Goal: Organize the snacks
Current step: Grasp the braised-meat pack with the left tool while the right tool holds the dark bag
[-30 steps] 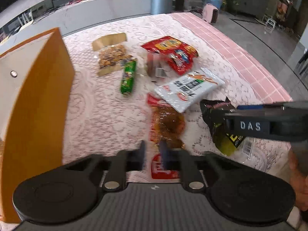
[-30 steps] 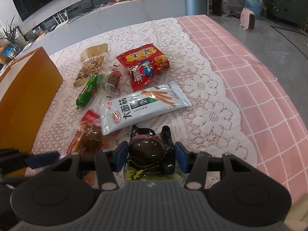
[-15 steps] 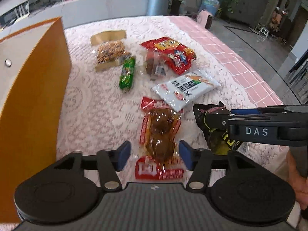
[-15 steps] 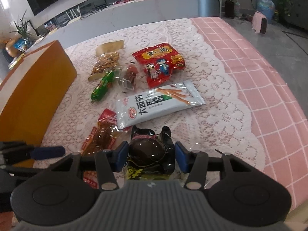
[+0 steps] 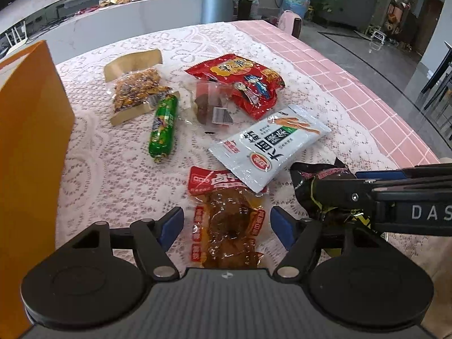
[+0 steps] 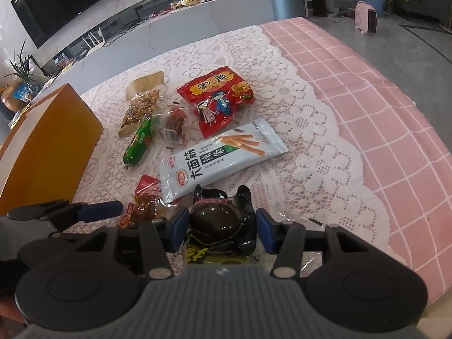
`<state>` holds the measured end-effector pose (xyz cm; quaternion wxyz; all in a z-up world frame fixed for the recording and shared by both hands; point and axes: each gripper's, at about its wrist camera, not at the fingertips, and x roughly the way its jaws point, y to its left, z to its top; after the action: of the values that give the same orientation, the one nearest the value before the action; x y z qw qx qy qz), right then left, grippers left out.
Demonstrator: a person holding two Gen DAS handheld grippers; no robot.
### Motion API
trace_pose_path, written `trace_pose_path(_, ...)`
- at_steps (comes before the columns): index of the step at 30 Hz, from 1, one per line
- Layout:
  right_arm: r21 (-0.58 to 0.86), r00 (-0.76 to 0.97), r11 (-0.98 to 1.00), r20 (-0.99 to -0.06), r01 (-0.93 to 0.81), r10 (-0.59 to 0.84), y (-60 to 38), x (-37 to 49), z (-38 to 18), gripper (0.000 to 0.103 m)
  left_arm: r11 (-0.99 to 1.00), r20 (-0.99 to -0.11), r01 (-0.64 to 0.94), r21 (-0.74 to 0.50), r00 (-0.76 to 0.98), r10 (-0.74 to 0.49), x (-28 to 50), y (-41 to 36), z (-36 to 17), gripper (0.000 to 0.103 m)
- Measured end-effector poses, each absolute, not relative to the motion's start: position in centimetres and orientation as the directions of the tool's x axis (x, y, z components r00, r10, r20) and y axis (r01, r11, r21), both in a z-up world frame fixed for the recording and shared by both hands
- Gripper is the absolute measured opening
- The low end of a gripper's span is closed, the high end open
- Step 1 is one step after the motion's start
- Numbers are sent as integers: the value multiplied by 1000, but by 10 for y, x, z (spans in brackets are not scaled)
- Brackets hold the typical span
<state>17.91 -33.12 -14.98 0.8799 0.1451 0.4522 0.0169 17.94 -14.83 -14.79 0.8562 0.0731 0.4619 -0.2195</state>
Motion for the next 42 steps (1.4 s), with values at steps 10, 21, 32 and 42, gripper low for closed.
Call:
trace_pose_path(10,273,584,957,-794,97,167,-331,182,-152,44,875,-798,483,-20,519,-305,174,-152,-152,71)
trace_pose_path(21,263,603,962,-779,71,169,-328,177,-147,36,897,-777,435,-75,539,-326,164,-132,-135,68)
trace_pose_path(32,210,579,978,-796,-6,174,-314,175,-144,40,903,-739,405,-143,563,-369,148,-112,-105,68)
trace_pose_path(42,127,532,992,-838,-19,117,-304,178,-153,43,909,-708,395,-132,605,-366,134,-103,-83,68)
